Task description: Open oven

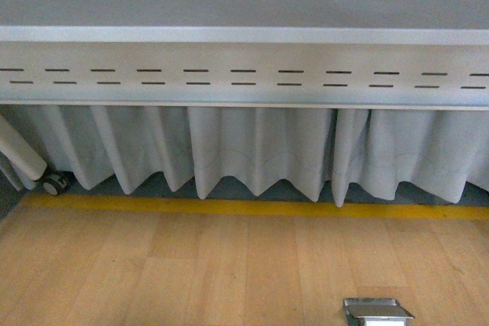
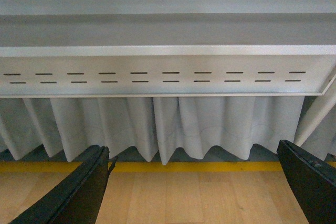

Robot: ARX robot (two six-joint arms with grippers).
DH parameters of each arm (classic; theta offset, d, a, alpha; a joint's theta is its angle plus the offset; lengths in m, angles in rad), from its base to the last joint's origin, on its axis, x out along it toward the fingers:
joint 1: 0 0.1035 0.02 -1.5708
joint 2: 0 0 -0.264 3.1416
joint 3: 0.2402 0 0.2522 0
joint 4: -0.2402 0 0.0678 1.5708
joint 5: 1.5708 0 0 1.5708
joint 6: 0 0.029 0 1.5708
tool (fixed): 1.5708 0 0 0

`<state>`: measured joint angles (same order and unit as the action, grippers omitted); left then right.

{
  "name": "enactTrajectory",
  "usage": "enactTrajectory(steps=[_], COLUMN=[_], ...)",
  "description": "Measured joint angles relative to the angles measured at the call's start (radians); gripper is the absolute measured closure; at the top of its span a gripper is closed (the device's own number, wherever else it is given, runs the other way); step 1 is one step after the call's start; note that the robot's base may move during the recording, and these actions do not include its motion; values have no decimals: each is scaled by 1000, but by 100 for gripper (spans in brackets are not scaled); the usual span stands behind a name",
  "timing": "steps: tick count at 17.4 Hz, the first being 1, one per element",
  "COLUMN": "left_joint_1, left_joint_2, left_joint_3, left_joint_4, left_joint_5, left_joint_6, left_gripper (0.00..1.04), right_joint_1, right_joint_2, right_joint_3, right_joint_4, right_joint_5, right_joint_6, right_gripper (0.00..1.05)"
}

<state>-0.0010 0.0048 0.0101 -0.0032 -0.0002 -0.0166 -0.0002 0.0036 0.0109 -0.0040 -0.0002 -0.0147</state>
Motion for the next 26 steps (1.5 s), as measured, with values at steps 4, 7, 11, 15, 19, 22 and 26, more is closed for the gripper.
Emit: enactTrajectory(steps=[4, 7, 11, 15, 19, 22, 26], left_joint_1=[0, 0, 0, 0, 0, 0, 0], left_joint_2=[0, 0, 0, 0, 0, 0, 0], left_joint_3=[0, 0, 0, 0, 0, 0, 0], left_joint_4=[0, 0, 0, -3, -1, 0, 0], left_joint_5=[0, 0, 0, 0, 0, 1, 0], left_joint_6=[0, 0, 0, 0, 0, 2, 3], left_gripper=[7, 7, 7, 7, 7, 7, 7], right_joint_1=[0, 0, 0, 0, 0, 0, 0], right_joint_2=[0, 0, 0, 0, 0, 0, 0], right_joint_3=[0, 0, 0, 0, 0, 0, 0], right_joint_4=[0, 0, 0, -3, -1, 0, 0], right_joint_5=[0, 0, 0, 0, 0, 1, 0], right_joint_6=[0, 0, 0, 0, 0, 0, 0], right_gripper=[7, 7, 7, 7, 7, 7, 7])
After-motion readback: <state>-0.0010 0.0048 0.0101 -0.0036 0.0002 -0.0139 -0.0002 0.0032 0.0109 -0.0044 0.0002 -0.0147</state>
